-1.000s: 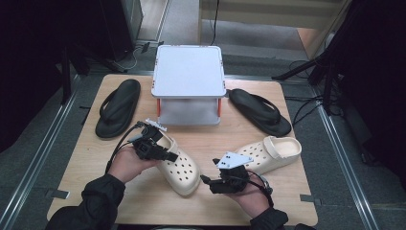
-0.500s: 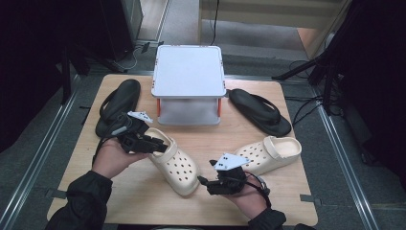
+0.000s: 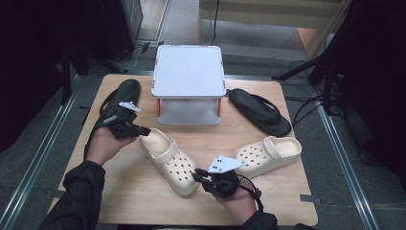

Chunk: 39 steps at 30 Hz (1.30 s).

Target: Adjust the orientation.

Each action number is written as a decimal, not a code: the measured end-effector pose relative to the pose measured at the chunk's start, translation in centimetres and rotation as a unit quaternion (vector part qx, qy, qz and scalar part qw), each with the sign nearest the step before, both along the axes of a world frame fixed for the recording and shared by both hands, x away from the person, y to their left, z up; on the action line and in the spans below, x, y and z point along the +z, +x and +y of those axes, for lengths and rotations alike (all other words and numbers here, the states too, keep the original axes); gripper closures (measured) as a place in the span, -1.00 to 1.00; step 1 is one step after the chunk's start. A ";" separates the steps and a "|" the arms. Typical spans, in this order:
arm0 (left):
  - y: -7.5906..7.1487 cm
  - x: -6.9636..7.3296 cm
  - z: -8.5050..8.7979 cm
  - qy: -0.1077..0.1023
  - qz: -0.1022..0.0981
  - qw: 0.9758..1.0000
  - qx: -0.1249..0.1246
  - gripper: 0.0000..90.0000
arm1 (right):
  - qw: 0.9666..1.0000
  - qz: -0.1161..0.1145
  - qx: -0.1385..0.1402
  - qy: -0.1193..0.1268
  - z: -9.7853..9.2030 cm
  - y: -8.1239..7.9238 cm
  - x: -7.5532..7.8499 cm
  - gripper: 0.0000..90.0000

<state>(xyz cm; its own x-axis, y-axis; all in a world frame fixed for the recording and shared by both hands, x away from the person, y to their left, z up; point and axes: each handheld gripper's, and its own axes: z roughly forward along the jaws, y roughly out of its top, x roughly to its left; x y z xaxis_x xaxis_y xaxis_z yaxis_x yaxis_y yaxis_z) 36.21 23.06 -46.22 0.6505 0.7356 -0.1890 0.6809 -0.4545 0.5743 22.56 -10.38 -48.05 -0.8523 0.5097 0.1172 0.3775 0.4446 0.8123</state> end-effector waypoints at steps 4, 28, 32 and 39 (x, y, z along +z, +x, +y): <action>0.6 -1.0 -0.1 0.012 0.001 1.000 -0.002 1.00 | 1.000 0.005 0.010 0.006 1.0 -0.6 -0.1 1.00; 0.7 -3.6 0.0 0.008 0.010 1.000 -0.007 1.00 | 0.998 0.033 0.033 -0.031 3.7 -1.7 -2.8 1.00; 0.6 -3.7 0.3 -0.002 0.013 1.000 -0.004 1.00 | 0.999 0.036 0.024 -0.032 3.3 -1.4 -2.8 1.00; 0.3 -3.7 0.4 -0.004 0.014 1.000 -0.001 1.00 | 0.998 0.046 0.004 -0.030 2.6 -0.7 -2.7 1.00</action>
